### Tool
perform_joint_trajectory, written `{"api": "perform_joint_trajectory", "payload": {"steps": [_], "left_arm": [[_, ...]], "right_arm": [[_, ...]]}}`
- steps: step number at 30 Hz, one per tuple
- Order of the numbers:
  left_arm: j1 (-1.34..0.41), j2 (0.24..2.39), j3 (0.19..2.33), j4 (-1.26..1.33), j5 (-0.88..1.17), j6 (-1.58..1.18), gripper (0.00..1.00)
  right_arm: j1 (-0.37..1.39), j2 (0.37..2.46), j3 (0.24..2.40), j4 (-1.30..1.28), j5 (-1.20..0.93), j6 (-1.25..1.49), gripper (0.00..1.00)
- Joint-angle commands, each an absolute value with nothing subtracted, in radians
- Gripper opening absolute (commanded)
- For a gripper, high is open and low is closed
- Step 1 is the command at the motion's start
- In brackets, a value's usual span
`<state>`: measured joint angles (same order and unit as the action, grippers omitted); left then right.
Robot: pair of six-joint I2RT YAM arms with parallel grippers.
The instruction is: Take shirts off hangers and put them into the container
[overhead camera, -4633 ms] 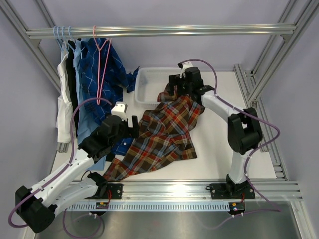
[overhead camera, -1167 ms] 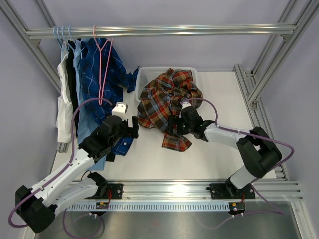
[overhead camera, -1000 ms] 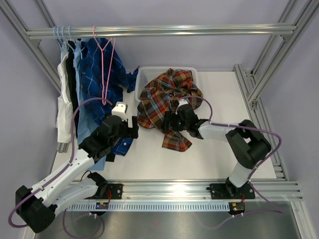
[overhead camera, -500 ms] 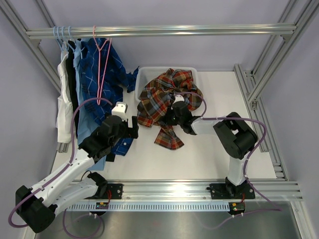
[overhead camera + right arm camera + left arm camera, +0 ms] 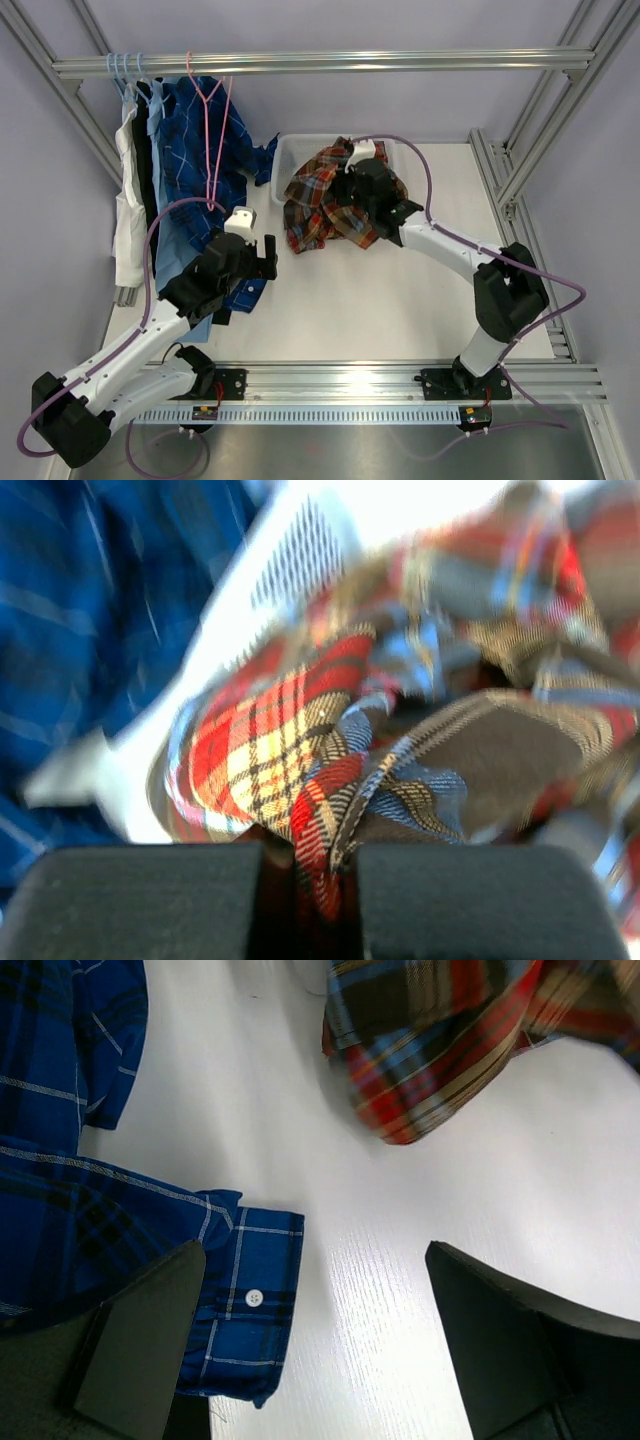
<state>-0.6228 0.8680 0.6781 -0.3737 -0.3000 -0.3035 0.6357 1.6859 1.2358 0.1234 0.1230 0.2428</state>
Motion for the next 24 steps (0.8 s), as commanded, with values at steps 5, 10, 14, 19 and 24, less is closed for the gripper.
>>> {"api": "perform_joint_trajectory", "payload": {"steps": [5, 10, 14, 19, 24], "left_arm": [[-0.620, 0.858, 0.678, -0.348, -0.331, -0.304, 0.99], [-0.620, 0.856, 0.675, -0.353, -0.341, -0.304, 0.99], [-0.620, 0.856, 0.673, -0.354, -0.345, -0.305, 0.99], [-0.620, 0.854, 0.672, -0.354, -0.348, -0.305, 0.99], [-0.620, 0.857, 0.676, -0.354, -0.339, -0.304, 0.99]], "right_arm": [[0.542, 1.879, 1.605, 0.042, 0.131, 0.178, 0.00], [0.500, 2.115, 1.828, -0.095, 0.098, 0.195, 0.00], [0.486, 2.302, 2.011, -0.216, 0.066, 0.239, 0.00], [0.482, 2.399, 2.109, -0.379, 0.046, 0.321, 0.03], [0.482, 2.329, 2.068, -0.383, 0.046, 0.311, 0.37]]}}
